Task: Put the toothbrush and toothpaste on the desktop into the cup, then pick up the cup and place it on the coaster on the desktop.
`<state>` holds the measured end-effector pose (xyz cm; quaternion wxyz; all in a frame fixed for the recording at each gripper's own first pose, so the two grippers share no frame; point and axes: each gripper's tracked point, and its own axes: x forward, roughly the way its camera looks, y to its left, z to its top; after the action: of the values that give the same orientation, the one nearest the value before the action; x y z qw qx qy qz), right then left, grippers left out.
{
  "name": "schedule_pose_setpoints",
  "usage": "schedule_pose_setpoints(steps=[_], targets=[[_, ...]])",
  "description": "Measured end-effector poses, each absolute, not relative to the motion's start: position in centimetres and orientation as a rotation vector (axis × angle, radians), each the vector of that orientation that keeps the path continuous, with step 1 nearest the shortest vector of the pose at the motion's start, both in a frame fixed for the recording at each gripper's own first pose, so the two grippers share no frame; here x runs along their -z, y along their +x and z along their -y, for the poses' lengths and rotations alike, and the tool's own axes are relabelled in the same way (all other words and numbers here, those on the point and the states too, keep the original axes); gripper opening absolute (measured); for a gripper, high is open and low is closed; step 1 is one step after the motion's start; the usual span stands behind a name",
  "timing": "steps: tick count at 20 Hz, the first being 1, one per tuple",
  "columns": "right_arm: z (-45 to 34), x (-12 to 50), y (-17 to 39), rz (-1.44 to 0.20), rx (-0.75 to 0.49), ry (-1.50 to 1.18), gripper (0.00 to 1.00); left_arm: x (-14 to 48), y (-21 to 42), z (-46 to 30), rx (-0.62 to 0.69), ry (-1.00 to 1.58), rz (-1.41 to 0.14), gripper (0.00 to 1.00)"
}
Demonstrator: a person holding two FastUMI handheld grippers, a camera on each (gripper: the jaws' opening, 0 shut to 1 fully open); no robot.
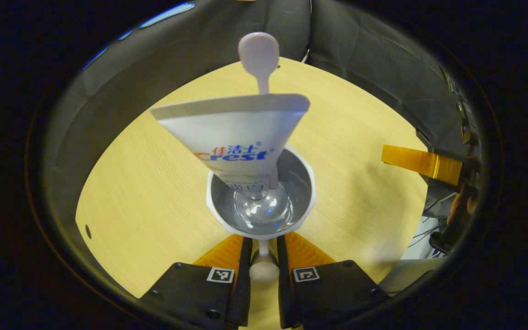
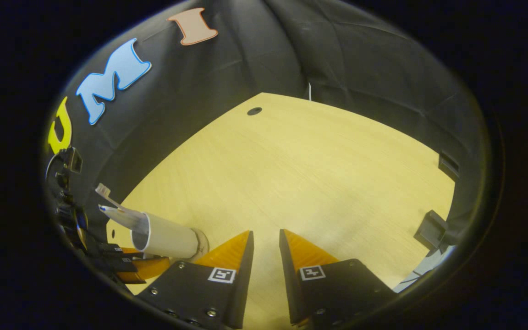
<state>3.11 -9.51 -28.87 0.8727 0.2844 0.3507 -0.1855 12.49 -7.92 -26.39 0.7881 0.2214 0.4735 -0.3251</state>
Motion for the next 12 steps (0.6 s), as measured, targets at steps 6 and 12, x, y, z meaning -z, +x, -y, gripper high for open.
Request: schedule_pose_setpoints(steps=[6, 12], targets=[[10.1, 28.9, 2.7, -0.731, 0.39, 0.596, 0.36, 26.7, 12.5, 7.8, 0.677, 0.475, -1.025, 0.31], [9.8, 27.8, 3.1, -0.712, 0.341, 0.562, 0.36, 25.3, 13.5, 7.6, 0.682, 0.506, -0.933, 0.46]])
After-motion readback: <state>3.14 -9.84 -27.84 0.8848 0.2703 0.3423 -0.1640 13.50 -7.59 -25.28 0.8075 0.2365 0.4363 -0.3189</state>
